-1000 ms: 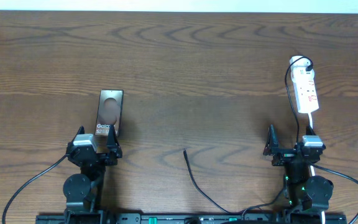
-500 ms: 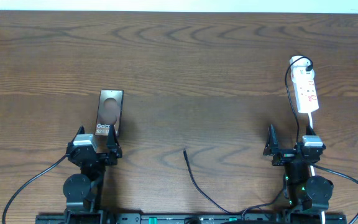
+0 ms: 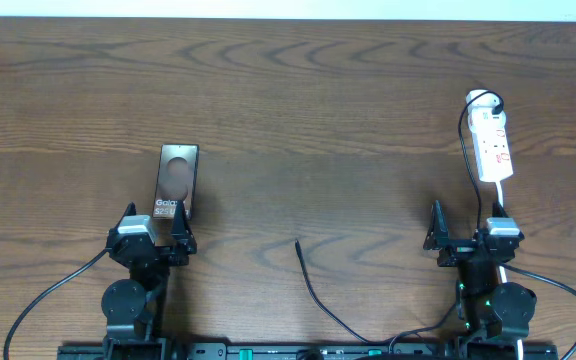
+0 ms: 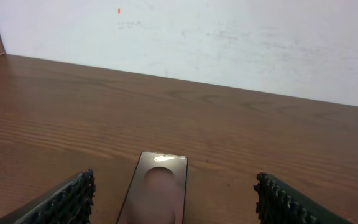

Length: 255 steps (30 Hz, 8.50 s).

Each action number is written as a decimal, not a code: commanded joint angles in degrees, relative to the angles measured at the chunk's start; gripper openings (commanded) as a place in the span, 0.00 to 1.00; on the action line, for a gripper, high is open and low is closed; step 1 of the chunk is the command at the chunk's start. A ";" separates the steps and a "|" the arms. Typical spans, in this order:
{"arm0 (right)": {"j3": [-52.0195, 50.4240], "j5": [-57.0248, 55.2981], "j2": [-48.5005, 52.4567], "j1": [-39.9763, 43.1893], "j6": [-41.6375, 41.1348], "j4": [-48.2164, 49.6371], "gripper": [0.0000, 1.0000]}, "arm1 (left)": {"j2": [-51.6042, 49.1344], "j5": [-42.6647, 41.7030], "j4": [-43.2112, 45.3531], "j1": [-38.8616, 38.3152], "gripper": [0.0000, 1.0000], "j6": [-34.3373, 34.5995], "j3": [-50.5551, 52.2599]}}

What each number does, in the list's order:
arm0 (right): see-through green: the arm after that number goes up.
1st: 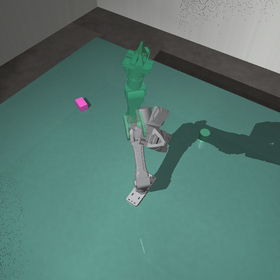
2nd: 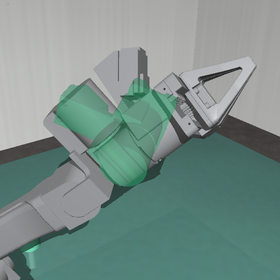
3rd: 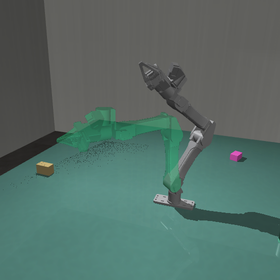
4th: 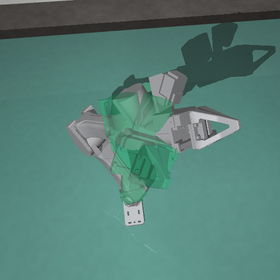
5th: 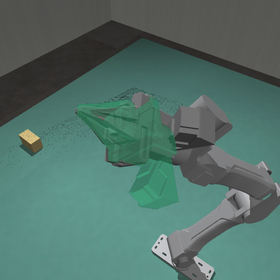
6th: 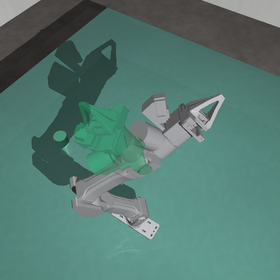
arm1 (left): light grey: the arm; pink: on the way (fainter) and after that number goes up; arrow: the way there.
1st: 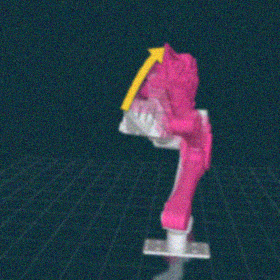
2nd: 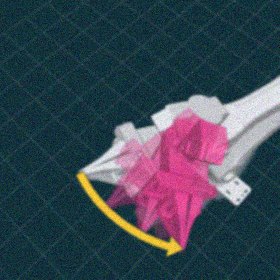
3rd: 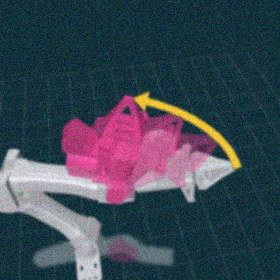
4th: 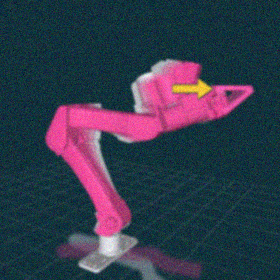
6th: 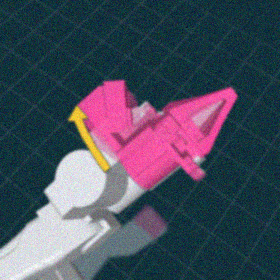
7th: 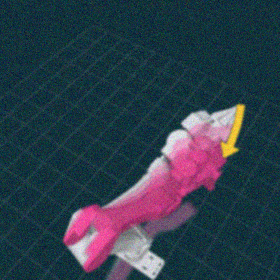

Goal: Plug charger to phone and switch on socket

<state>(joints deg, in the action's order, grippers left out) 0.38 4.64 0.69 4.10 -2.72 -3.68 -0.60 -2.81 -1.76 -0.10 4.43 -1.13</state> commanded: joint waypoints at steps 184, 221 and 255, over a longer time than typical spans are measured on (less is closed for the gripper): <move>-0.07 -0.46 -0.31 -0.35 0.63 -0.33 0.99 | -110.95 -1.05 -55.28 2.91 1.00 -7.82 -82.93; -0.07 -0.44 -0.31 -0.35 0.63 -0.33 0.99 | -110.95 -1.07 -48.17 2.91 1.00 -7.21 -75.67; -0.07 -0.46 -0.31 -0.35 0.63 -0.31 0.99 | -110.95 -1.05 -40.30 2.91 1.00 -12.17 -70.29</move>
<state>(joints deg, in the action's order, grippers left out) 0.38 4.45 0.69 4.10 -2.72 -3.77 -110.96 -4.34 -41.98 2.57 -4.86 -71.81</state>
